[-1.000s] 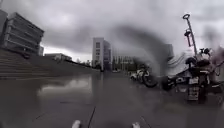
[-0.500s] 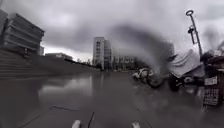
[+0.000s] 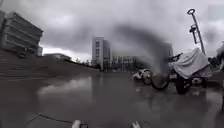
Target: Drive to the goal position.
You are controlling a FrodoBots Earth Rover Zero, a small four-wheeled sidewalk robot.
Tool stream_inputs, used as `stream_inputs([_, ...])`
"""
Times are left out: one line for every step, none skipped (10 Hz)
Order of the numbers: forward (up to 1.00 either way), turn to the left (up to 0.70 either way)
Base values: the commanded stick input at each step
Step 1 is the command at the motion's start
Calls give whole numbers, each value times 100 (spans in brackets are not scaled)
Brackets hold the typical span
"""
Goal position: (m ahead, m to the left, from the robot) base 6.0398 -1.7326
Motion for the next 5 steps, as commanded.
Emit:
stream_inputs([70,0])
stream_inputs([70,0])
stream_inputs([70,0])
stream_inputs([70,0])
stream_inputs([70,0])
